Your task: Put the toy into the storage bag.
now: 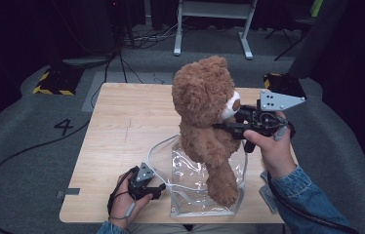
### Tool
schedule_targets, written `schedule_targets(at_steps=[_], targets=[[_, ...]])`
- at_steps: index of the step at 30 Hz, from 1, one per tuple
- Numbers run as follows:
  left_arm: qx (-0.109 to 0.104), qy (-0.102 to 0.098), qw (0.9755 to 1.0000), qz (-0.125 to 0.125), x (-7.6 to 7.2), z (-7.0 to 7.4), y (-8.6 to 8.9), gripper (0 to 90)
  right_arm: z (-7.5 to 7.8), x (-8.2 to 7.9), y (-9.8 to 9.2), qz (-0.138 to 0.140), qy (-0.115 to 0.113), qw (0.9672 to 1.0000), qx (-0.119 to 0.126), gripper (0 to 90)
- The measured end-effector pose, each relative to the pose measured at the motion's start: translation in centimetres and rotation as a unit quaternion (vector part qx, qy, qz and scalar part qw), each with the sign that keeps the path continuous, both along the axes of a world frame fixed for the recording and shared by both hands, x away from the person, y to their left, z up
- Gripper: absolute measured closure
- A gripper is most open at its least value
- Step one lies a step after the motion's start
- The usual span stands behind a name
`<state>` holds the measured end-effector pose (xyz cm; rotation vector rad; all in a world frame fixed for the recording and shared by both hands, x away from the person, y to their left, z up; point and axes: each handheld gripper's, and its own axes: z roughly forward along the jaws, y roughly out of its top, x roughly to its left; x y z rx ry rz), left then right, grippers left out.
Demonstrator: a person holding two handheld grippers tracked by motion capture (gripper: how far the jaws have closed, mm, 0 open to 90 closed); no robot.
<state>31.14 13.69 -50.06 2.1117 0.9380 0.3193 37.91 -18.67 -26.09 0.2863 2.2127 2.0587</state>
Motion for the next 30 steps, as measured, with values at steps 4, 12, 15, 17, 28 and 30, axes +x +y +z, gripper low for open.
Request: schedule_targets(at_steps=[4, 12, 15, 17, 28, 30], targets=[[0.004, 0.001, 1.0, -0.006, 0.1, 0.0, -0.1, 33.0, -0.1, 0.8, -0.4, -0.014, -0.008, 0.9999, 0.006, 63.1], [0.001, 0.0, 1.0, -0.003, -0.1, 0.0, 0.0, 33.0, 0.2, 1.9, -0.1, -0.043, -0.05, 0.9978, -0.013, 62.6], [0.0, 0.001, 1.0, -0.003, -0.1, 0.0, 0.1, 33.1, 0.3, 2.2, -0.1, -0.054, -0.075, 0.9952, -0.033, 62.2], [0.003, 0.0, 1.0, -0.004, 0.0, 0.0, 0.1, 33.1, 0.1, 2.3, -0.2, -0.049, -0.061, 0.9965, -0.03, 62.2], [0.001, 0.001, 1.0, 0.001, -0.1, 0.0, 0.0, 33.0, -0.5, 0.6, 2.4, 0.033, -0.033, 0.9977, -0.05, 61.5], [0.002, 0.001, 1.0, -0.003, 0.0, 0.0, 0.1, 33.0, -0.6, 0.5, 3.2, 0.039, -0.033, 0.9967, -0.063, 61.4]])
